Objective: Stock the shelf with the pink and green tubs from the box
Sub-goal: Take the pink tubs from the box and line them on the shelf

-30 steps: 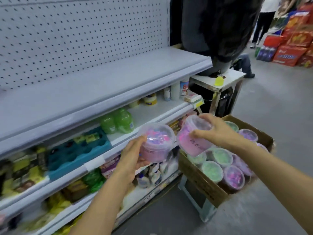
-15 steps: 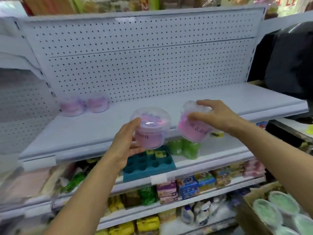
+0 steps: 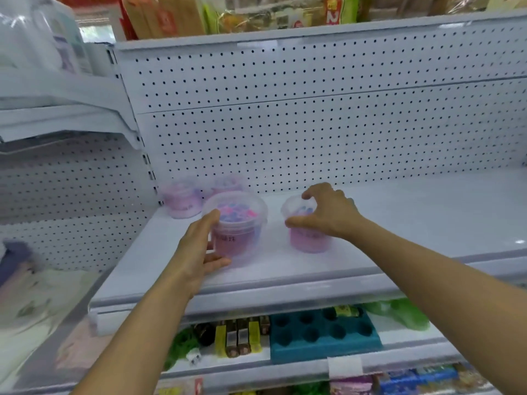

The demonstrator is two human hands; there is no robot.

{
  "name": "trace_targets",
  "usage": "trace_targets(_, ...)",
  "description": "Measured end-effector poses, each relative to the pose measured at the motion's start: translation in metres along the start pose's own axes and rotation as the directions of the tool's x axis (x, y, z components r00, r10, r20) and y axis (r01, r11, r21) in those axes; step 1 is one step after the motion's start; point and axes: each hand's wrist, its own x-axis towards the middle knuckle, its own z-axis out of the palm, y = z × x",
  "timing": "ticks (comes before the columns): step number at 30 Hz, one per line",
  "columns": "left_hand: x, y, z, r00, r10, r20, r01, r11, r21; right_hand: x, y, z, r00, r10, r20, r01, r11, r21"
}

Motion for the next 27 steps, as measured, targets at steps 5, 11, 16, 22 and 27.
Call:
trace_targets(5,0.034,0.008,-0.025,1.000,0.008,-0.008,-0.008,1.000,-0.031,0.044,0.000,0.028,1.000,-0.024,-0.017,0.026,0.995,0.095)
trace_targets(11,0.058,0.007,-0.037,0.999,-0.040,-0.024,0.038,0.995,-0.095,0.083,-0.012,0.046,0.994,-0.093,0.065,0.094,0.996,-0.004)
trace_targets(16,0.067,0.009,-0.040,0.996,-0.068,-0.056,0.059,0.986,-0.157,0.130,-0.017,0.064,0.982,-0.128,0.136,0.144,0.983,-0.115)
trace_targets(22,0.069,0.013,-0.033,0.992,-0.093,-0.089,0.073,0.977,-0.200,0.158,-0.019,0.072,0.975,-0.110,0.191,0.141,0.978,-0.155)
trace_targets(27,0.062,0.014,-0.012,0.997,-0.071,-0.037,0.060,0.967,-0.247,0.114,-0.031,0.045,0.929,-0.246,-0.278,0.317,0.915,0.249)
